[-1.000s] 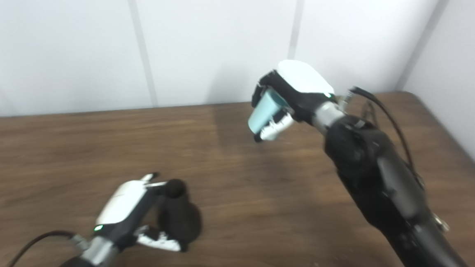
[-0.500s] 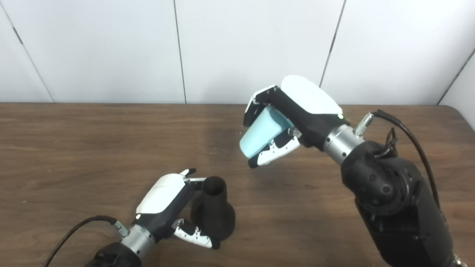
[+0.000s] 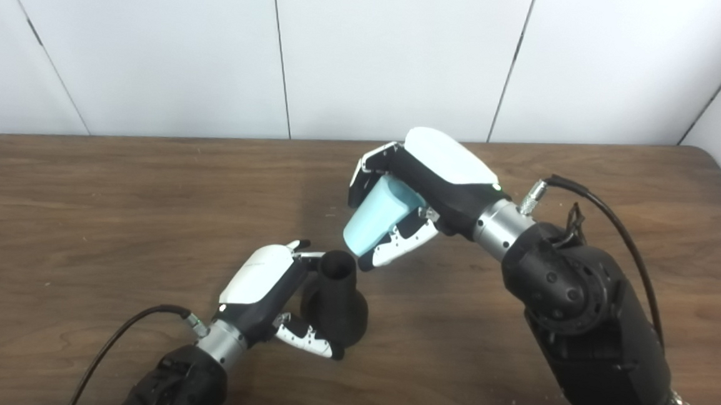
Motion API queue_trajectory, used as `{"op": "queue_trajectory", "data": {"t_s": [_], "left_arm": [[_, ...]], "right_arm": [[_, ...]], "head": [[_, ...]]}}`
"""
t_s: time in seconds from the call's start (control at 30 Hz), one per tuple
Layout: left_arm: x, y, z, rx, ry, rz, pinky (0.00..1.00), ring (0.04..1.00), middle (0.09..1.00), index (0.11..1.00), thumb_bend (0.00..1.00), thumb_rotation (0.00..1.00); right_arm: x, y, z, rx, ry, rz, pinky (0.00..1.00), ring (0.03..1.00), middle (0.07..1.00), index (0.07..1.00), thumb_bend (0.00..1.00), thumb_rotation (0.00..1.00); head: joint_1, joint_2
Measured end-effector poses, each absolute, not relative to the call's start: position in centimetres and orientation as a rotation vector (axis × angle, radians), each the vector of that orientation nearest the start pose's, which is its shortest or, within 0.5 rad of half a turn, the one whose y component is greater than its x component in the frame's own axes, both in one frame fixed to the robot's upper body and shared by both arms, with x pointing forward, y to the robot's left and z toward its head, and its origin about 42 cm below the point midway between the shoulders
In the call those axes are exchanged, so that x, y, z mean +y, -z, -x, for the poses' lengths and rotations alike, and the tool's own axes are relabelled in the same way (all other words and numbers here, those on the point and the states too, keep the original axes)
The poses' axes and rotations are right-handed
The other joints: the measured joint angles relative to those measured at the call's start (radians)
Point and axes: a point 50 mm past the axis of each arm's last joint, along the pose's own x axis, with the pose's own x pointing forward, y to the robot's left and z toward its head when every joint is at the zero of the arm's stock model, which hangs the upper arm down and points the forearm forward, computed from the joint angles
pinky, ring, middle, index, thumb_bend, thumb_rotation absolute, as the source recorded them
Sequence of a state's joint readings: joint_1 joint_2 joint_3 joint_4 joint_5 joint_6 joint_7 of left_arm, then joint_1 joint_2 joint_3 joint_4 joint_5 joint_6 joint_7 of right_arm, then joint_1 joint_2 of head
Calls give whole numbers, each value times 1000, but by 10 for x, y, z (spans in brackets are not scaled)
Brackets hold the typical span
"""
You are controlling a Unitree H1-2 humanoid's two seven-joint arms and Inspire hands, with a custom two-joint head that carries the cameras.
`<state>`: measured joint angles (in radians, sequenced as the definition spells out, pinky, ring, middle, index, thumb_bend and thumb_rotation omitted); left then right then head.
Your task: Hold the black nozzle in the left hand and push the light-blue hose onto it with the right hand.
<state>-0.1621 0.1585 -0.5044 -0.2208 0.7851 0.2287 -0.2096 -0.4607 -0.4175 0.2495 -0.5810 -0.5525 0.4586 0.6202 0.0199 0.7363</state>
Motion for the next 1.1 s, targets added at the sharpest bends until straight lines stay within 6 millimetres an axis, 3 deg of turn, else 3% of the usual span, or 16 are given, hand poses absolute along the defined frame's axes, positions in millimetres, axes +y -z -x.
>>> {"op": "queue_trajectory", "data": {"t_s": [0.3, 1.1], "left_arm": [[113, -163, -290, -222, 482, -961, 936, 700, 484, 487, 524, 0], [111, -163, -291, -219, 489, -965, 935, 692, 493, 484, 523, 0]], "right_arm": [[-196, -317, -318, -339, -525, 1014, 318, 420, 492, 484, 500, 0], [-184, -334, -300, -416, -546, 1047, 323, 422, 491, 477, 501, 0]], "head": [[-2, 6], [-5, 8]]}}
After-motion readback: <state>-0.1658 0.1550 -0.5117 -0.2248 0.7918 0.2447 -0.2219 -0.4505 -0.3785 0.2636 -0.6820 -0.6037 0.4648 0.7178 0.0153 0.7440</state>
